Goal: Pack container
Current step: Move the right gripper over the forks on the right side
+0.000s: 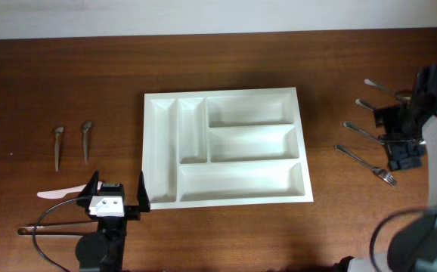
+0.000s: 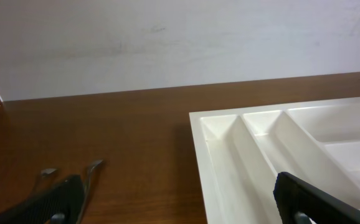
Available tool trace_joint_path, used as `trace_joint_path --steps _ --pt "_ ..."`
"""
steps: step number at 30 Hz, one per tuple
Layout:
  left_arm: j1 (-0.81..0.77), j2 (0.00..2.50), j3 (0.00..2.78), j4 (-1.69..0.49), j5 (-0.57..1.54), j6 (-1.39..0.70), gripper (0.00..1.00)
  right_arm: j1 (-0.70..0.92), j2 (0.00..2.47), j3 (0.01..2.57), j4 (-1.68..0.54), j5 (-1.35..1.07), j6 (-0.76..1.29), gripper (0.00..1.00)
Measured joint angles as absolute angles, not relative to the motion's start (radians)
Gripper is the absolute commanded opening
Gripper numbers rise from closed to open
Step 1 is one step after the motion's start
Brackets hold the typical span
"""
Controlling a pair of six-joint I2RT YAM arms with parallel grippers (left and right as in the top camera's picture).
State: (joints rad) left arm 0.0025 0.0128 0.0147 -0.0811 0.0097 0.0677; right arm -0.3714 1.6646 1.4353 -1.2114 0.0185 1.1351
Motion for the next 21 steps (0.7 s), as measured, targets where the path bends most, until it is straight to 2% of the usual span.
trace_joint_path --steps 7,21 --pt "0.002 0.013 0.015 -0.081 0.01 0.068 0.99 -0.395 1.774 1.435 -1.207 0.019 1.28 0.99" --pt "0.002 0.013 0.015 -0.081 0.01 0.068 0.99 -0.398 1.804 1.403 -1.109 0.112 1.353 0.99"
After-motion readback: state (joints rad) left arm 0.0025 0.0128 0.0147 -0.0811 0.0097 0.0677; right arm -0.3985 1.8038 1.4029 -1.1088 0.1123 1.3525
